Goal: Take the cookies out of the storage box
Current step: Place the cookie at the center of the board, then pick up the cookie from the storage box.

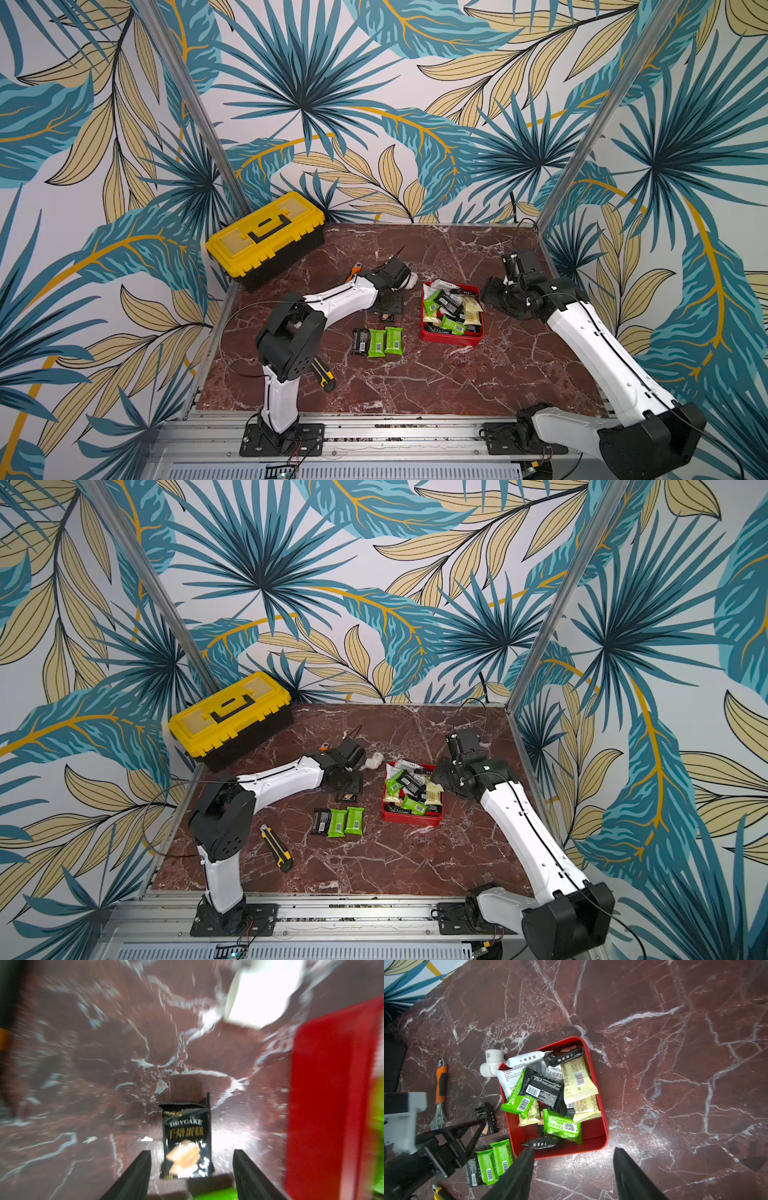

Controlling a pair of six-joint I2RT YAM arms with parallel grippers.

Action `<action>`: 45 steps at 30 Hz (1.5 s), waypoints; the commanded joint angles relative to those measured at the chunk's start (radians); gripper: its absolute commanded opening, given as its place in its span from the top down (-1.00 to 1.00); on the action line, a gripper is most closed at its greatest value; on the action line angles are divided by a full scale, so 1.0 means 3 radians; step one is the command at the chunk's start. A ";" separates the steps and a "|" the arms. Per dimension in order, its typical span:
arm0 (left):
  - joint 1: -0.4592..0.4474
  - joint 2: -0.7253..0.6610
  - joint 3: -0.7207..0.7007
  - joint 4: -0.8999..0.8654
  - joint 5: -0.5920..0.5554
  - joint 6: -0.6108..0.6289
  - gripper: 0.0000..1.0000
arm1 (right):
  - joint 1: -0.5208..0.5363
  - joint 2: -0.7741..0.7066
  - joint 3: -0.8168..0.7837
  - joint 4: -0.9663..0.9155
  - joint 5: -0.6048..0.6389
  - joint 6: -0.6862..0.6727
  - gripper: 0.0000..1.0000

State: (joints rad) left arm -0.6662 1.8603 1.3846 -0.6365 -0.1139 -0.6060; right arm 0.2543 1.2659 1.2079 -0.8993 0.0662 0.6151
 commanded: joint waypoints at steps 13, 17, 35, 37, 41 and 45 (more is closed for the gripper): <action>0.0311 -0.1355 -0.0908 0.0838 -0.0474 -0.0859 -0.36 | 0.0258 0.1196 0.0472 -0.0096 -0.0320 -0.2521 -0.32; 0.0352 -0.1607 -0.1211 0.0964 -0.0678 -0.1040 -0.36 | 0.0282 0.1477 0.0582 -0.0101 -0.0251 -0.2899 -0.32; 0.0388 -0.1972 -0.1466 0.0874 -0.1045 -0.1247 -0.37 | 0.0288 0.2270 0.1072 -0.0095 -0.0349 -0.3090 -0.30; 0.0392 -0.1975 -0.1464 0.0881 -0.1061 -0.1248 -0.36 | 0.0288 0.2308 0.1087 -0.0093 -0.0410 -0.3083 -0.30; 0.0402 -0.1972 -0.1449 0.0897 -0.1086 -0.1236 -0.37 | 0.0292 0.2354 0.1074 -0.0093 -0.0485 -0.3088 -0.27; 0.0411 -0.1967 -0.1448 0.0902 -0.1098 -0.1236 -0.36 | 0.0302 0.2419 0.1068 -0.0089 -0.0413 -0.3099 -0.25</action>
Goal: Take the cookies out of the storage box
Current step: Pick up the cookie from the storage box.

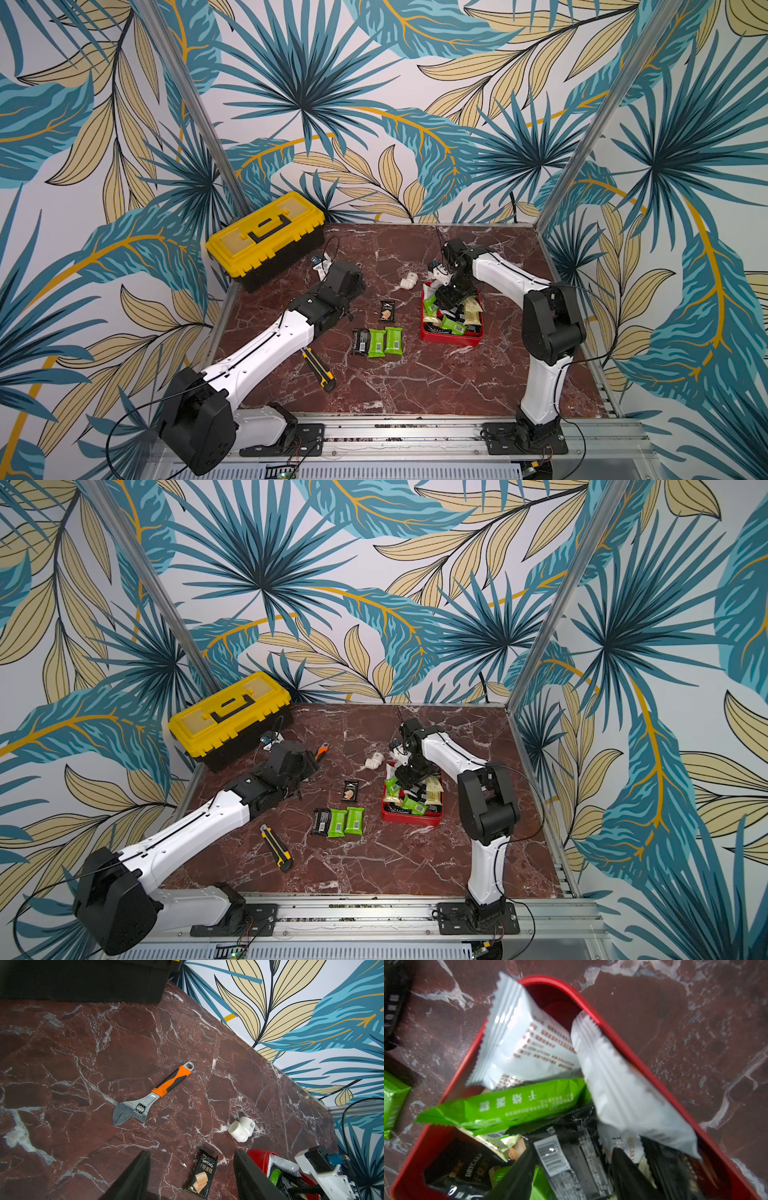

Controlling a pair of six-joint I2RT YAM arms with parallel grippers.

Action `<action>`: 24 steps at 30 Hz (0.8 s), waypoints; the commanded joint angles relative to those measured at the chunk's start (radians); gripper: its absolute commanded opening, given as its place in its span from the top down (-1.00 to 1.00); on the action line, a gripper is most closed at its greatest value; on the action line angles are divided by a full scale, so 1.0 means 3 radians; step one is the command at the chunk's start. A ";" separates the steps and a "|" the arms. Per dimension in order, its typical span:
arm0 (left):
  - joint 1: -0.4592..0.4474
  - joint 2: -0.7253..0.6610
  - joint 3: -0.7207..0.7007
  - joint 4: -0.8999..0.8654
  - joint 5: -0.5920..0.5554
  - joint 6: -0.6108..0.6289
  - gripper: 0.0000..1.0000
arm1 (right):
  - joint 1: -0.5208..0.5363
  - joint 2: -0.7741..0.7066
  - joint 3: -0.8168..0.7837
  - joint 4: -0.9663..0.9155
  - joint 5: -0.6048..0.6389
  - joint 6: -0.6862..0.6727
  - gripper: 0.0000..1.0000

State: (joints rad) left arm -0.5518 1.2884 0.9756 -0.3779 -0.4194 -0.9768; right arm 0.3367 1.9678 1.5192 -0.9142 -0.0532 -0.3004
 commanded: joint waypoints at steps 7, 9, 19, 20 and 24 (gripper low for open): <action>0.0045 -0.0061 -0.0077 0.0040 -0.0085 0.0000 -0.36 | 0.0053 0.0129 0.0055 -0.0017 0.0042 -0.0038 -0.18; 0.0045 -0.0061 -0.0086 0.0037 -0.0085 0.0001 -0.36 | 0.0059 0.0123 0.0054 -0.0020 0.0005 -0.0022 -0.14; 0.0060 -0.0073 -0.0079 0.0032 -0.0080 0.0010 -0.36 | 0.0086 0.0035 0.0063 -0.0018 -0.0012 -0.0001 0.14; 0.0067 -0.0074 -0.0077 0.0028 -0.0074 0.0010 -0.36 | 0.0089 0.0012 0.0062 -0.0017 -0.0025 0.0017 0.15; 0.0071 -0.0080 -0.0056 0.0017 -0.0073 0.0026 -0.36 | 0.0089 -0.0142 0.0010 -0.0016 -0.0107 0.0073 0.22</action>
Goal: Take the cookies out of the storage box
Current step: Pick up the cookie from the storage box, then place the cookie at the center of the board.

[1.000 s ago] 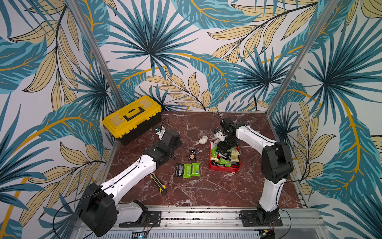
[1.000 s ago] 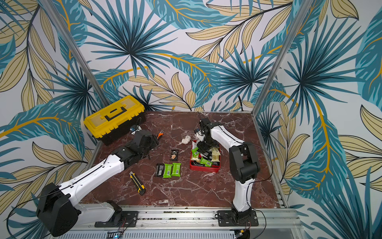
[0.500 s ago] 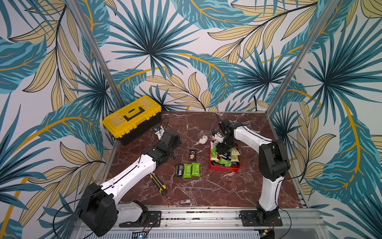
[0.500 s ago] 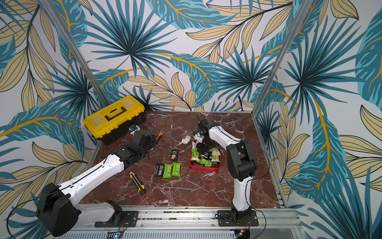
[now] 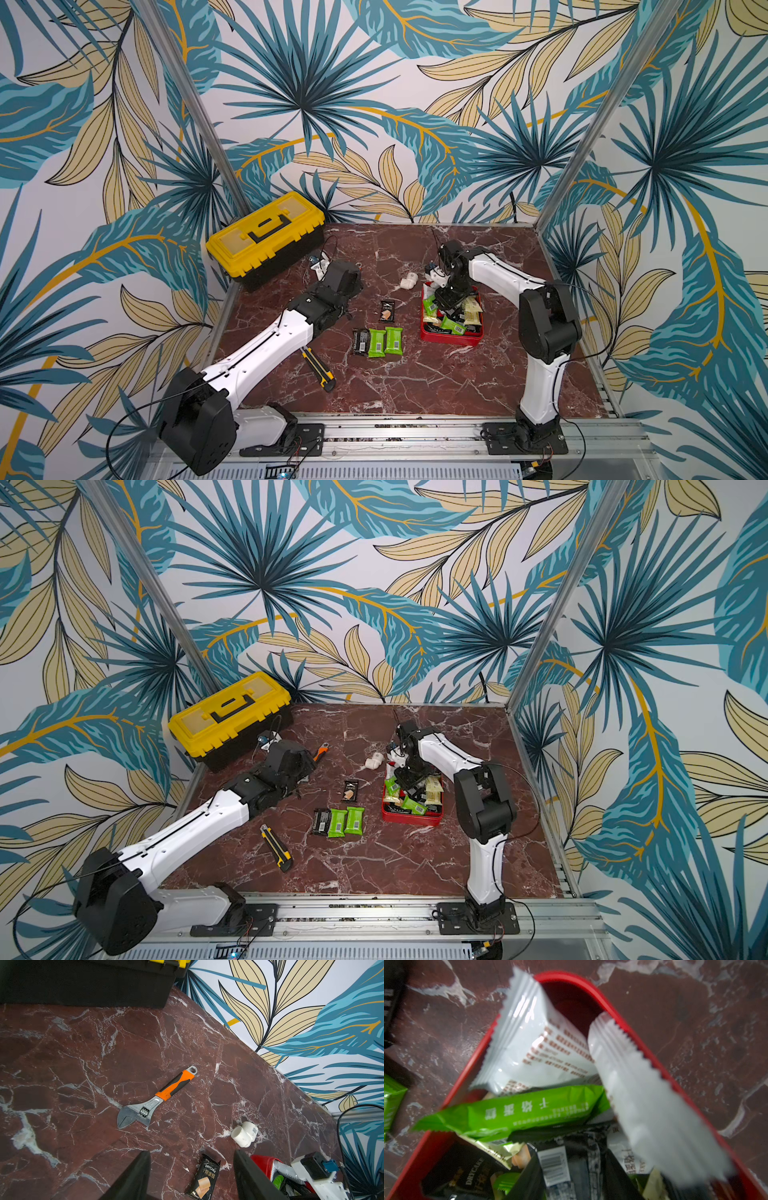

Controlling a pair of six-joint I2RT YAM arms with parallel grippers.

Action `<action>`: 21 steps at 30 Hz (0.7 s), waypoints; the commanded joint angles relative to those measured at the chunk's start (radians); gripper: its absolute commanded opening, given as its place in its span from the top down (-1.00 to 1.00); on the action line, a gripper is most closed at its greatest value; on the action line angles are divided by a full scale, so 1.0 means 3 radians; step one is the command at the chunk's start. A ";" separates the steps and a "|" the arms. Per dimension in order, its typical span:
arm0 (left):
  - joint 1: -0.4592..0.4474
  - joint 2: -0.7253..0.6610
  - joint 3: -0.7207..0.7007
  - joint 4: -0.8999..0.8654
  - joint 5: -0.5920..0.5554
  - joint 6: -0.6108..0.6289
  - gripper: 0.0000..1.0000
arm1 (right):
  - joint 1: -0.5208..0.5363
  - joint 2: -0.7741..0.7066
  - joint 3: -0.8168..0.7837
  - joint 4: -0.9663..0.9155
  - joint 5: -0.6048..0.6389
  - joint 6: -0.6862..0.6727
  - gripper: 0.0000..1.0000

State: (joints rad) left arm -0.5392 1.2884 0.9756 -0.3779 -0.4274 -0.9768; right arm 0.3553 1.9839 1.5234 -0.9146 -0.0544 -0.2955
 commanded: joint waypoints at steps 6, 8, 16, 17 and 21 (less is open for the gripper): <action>0.0041 -0.0111 -0.0070 0.0007 -0.0055 0.0027 -0.36 | 0.0045 -0.0526 -0.0082 -0.0014 -0.0164 0.0146 0.28; 0.0049 -0.0127 -0.0086 -0.0008 -0.0061 0.0019 -0.36 | 0.0074 -0.0640 -0.0101 -0.0023 -0.0162 0.0191 0.29; 0.0137 -0.0269 -0.0167 -0.0272 -0.0103 -0.0217 -0.36 | 0.0542 -0.0857 -0.0012 0.0048 -0.0127 0.0678 0.29; 0.0153 -0.0306 -0.0195 -0.0325 -0.0109 -0.0272 -0.36 | 0.0651 -0.0847 0.0008 0.0089 -0.0104 0.0773 0.29; 0.0229 -0.0520 -0.0350 -0.0486 -0.0169 -0.0447 -0.36 | 0.0996 -0.0746 0.0037 0.0380 -0.0116 0.1209 0.32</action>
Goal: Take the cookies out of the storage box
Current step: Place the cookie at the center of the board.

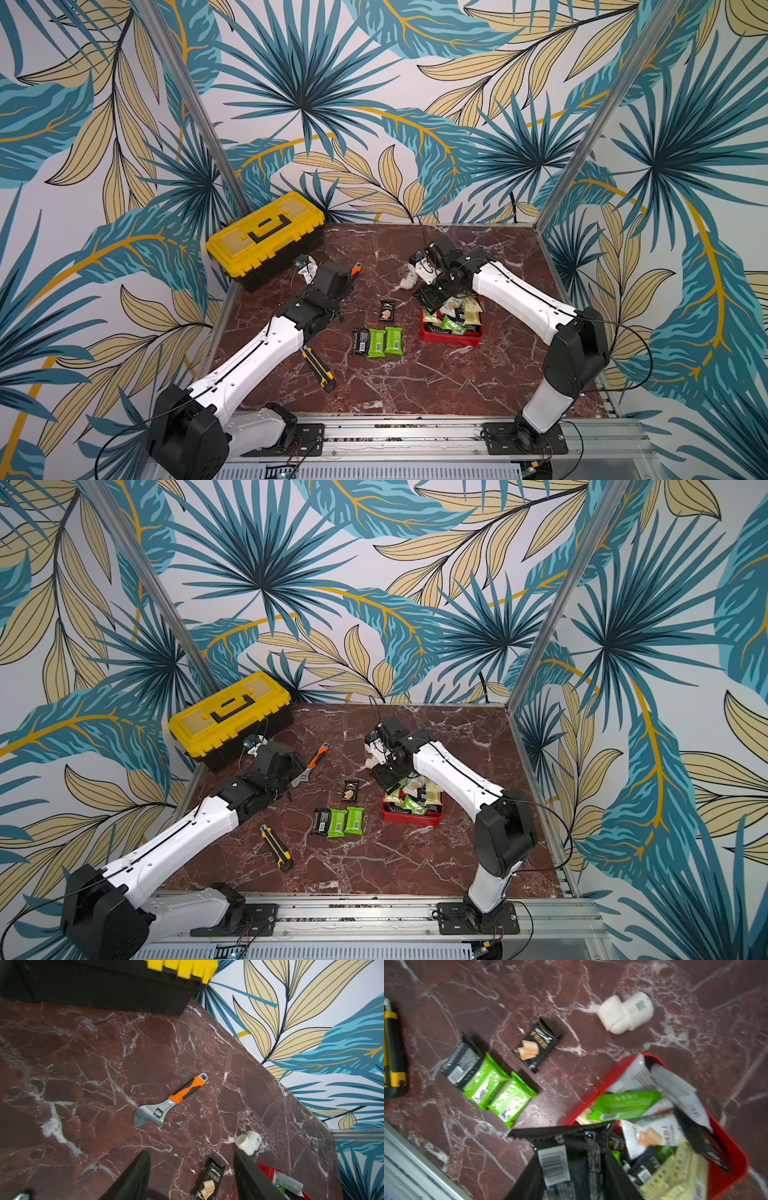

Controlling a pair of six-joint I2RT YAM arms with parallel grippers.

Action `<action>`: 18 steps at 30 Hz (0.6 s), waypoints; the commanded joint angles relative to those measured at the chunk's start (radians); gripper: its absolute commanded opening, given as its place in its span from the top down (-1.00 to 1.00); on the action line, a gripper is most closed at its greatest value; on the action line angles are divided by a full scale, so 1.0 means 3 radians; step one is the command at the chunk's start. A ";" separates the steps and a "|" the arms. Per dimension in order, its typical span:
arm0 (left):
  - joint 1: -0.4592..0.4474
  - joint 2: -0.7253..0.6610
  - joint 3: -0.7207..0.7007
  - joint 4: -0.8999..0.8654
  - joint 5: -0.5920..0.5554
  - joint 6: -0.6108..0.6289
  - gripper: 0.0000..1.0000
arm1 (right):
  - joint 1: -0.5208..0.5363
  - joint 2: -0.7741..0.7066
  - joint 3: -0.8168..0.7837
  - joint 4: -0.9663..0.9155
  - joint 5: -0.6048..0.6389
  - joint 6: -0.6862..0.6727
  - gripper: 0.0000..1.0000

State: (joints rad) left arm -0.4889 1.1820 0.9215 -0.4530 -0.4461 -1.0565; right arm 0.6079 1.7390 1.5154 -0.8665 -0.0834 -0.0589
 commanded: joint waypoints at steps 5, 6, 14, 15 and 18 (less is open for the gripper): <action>0.0126 -0.0498 -0.0329 -0.0441 -0.0154 -0.0159 -0.36 | 0.0480 0.0295 0.0105 0.0697 -0.0065 0.0980 0.34; 0.0131 -0.0566 -0.0345 -0.0498 -0.0164 -0.0134 -0.36 | 0.0533 0.0353 0.0135 0.0752 -0.0045 0.1094 0.34; 0.0166 -0.1061 -0.0454 -0.0810 -0.0174 0.0138 -0.36 | 0.0816 0.0886 0.0493 0.0990 0.0275 0.2166 0.35; 0.0165 -0.1106 -0.0462 -0.0845 -0.0153 0.0171 -0.36 | 0.0817 0.0957 0.0552 0.0964 0.0350 0.2344 0.35; 0.0170 -0.1191 -0.0474 -0.0939 -0.0086 0.0221 -0.36 | 0.0813 0.1163 0.0700 0.0905 0.0473 0.2835 0.36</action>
State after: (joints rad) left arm -0.4469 0.8471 0.8066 -0.6769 -0.4797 -1.0313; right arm 0.8574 2.0453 1.6886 -0.5976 -0.0097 0.5854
